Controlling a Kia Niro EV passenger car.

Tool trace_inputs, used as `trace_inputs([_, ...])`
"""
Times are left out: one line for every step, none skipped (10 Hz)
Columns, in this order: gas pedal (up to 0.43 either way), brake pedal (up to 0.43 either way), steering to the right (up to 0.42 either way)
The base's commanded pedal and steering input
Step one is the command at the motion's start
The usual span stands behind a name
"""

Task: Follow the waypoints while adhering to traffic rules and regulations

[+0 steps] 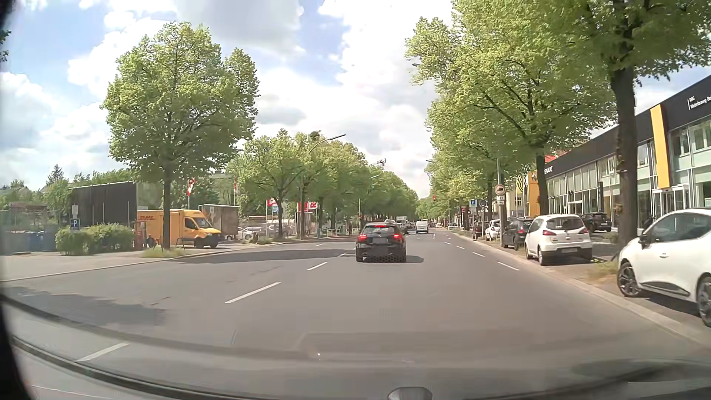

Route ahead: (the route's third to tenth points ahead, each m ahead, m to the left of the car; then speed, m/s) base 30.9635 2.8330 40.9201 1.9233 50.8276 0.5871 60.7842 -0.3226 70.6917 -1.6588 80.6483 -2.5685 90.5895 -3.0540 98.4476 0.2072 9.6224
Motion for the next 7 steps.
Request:
trace_inputs([0.150, 0.024, -0.019])
trace_inputs([0.169, 0.018, -0.018])
trace_inputs([0.177, 0.024, -0.017])
trace_inputs([0.177, 0.024, -0.014])
trace_inputs([0.177, 0.018, -0.004])
trace_inputs([0.169, 0.018, 0.004])
trace_inputs([0.169, 0.018, 0.010])
